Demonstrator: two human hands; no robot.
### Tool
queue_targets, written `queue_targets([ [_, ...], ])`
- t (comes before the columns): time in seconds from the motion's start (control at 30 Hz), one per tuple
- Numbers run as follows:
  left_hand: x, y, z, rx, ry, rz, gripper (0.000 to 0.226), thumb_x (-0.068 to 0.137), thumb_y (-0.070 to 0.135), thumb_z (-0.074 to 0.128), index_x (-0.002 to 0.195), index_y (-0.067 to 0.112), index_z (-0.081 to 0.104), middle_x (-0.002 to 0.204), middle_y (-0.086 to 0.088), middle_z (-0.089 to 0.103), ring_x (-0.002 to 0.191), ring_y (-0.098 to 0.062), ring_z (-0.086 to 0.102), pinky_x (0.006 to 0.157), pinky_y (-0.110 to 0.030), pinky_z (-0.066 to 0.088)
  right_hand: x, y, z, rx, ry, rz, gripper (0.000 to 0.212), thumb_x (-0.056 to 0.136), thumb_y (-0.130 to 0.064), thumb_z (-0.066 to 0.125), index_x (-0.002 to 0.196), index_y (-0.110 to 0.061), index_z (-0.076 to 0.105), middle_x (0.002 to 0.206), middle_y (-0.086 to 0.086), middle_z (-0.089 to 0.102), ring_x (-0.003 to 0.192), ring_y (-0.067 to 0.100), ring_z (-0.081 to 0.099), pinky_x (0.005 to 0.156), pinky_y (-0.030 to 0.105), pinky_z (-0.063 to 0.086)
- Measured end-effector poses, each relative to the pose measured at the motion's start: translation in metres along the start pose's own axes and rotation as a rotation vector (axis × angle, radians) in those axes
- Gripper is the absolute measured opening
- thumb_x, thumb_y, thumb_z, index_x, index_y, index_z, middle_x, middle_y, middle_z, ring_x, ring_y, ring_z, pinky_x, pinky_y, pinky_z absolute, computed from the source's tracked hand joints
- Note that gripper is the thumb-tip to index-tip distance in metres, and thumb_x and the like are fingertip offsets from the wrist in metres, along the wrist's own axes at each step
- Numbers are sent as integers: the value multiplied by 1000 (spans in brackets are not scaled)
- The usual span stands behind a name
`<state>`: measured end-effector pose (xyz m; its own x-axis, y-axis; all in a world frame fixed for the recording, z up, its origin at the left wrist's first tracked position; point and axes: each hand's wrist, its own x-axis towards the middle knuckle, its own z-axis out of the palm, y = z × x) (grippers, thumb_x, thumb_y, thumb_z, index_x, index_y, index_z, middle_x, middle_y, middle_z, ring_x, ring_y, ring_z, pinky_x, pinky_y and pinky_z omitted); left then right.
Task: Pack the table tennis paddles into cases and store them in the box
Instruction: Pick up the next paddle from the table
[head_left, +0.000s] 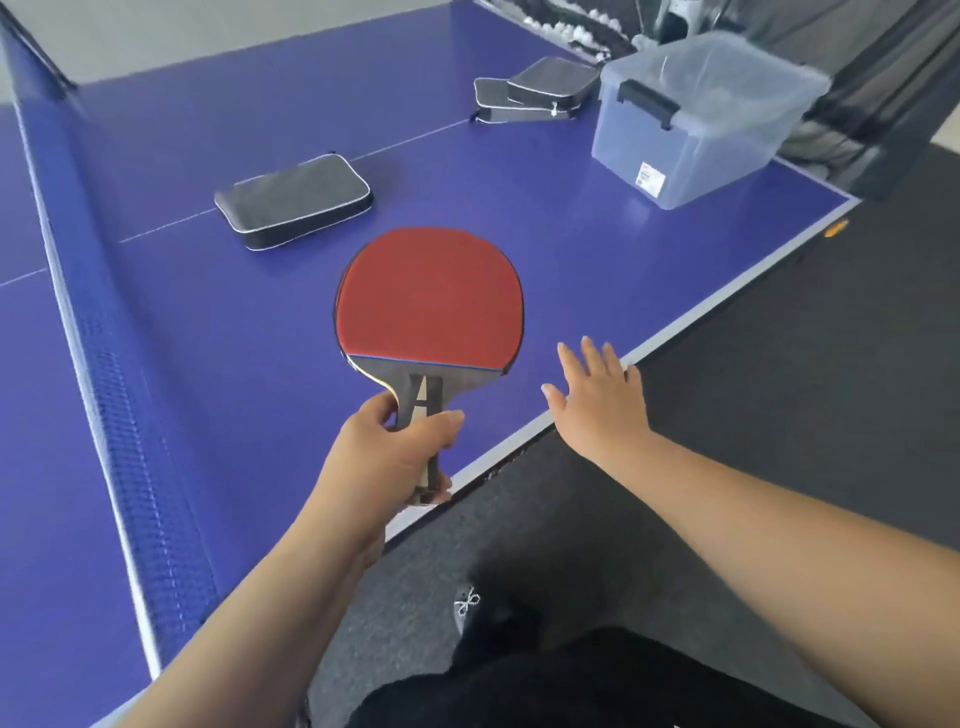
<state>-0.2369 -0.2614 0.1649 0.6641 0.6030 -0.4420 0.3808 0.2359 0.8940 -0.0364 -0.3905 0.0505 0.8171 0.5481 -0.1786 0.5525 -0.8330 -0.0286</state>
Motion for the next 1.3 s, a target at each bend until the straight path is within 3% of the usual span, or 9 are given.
queue_targets([
  [0.23,78,24,-2,-58,90,8,29,85,19,70,106,4,56,78,-6,63,56,-26,49,58,-33,56,86,-25,-16,-27,8,-86,65,100,-52,29,155,-25,8,163,7,5,149,32,4,118,53,13],
  [0.37,102,34,-4,-99,145,-7,34,86,20,70,112,10,51,73,-3,63,53,-26,49,58,-34,54,123,-33,-26,-48,12,-153,65,100,-51,30,155,-24,9,163,8,7,149,32,5,118,53,14],
  [0.73,160,41,-9,-236,367,-84,32,85,17,71,111,14,53,77,-5,64,58,-26,47,54,-30,52,227,-86,-32,-22,-53,-405,64,101,-50,29,155,-24,7,163,6,5,150,30,3,119,51,11],
  [1.07,181,-8,-22,-345,604,-215,33,85,16,70,111,10,53,83,-8,63,59,-26,48,58,-34,55,263,-158,-23,230,-156,-807,69,99,-42,46,155,-21,13,161,4,18,148,22,18,116,41,26],
  [1.3,190,-44,-56,-430,663,-294,48,70,26,74,110,10,52,87,-11,59,56,-23,45,59,-34,54,248,-212,-8,434,-370,-840,63,100,-43,43,155,-24,17,159,-3,25,145,16,24,114,38,29],
])
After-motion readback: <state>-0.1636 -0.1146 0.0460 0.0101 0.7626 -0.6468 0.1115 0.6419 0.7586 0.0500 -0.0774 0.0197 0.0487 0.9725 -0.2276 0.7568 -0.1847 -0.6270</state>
